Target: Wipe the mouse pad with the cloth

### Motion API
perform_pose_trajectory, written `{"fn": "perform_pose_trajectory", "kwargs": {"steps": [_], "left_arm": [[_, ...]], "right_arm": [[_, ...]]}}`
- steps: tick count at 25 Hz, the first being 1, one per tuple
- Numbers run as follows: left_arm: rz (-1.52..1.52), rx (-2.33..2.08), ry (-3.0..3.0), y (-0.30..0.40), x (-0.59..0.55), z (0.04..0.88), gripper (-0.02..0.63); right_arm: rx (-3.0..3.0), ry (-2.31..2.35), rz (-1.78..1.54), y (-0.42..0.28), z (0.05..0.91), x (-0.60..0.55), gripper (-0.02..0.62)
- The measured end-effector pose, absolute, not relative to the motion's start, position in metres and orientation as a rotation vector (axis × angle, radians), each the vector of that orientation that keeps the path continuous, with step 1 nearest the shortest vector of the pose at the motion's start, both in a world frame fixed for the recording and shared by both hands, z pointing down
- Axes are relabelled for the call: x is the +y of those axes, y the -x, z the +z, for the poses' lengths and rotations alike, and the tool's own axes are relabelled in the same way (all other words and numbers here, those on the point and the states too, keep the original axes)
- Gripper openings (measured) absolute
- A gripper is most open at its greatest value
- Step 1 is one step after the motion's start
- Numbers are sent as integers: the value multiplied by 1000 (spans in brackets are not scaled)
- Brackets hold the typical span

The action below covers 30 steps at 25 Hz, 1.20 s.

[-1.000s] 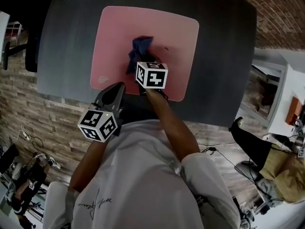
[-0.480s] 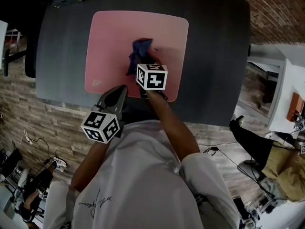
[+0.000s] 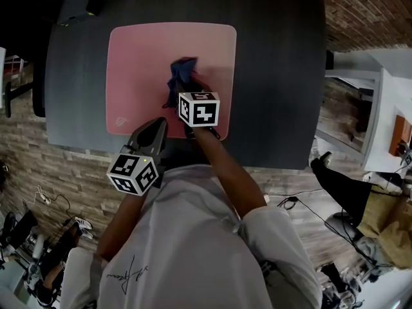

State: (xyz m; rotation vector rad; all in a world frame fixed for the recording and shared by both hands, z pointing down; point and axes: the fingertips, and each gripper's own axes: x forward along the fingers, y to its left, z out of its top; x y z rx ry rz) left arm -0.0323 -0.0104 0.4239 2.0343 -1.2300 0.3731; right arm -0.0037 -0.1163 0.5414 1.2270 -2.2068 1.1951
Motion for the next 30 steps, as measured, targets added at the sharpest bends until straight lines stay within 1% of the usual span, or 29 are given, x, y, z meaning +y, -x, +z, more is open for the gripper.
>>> {"fn": "perform_pose_trajectory", "kwargs": {"steps": [8, 14, 24, 30], "left_arm": [[378, -1216, -2039, 15, -25, 426, 2], [389, -1155, -2065, 7, -34, 429, 3], [433, -1050, -2124, 23, -54, 438, 3], [445, -1009, -2135, 46, -60, 440, 3]], "right_arm": [[-2200, -1246, 1240, -14, 541, -119, 77], [-2174, -1295, 1209, -38, 542, -122, 77], [-2098, -1413, 1210, -72, 545, -125, 77], [-2127, -1376, 1201, -69, 544, -129, 77]]}}
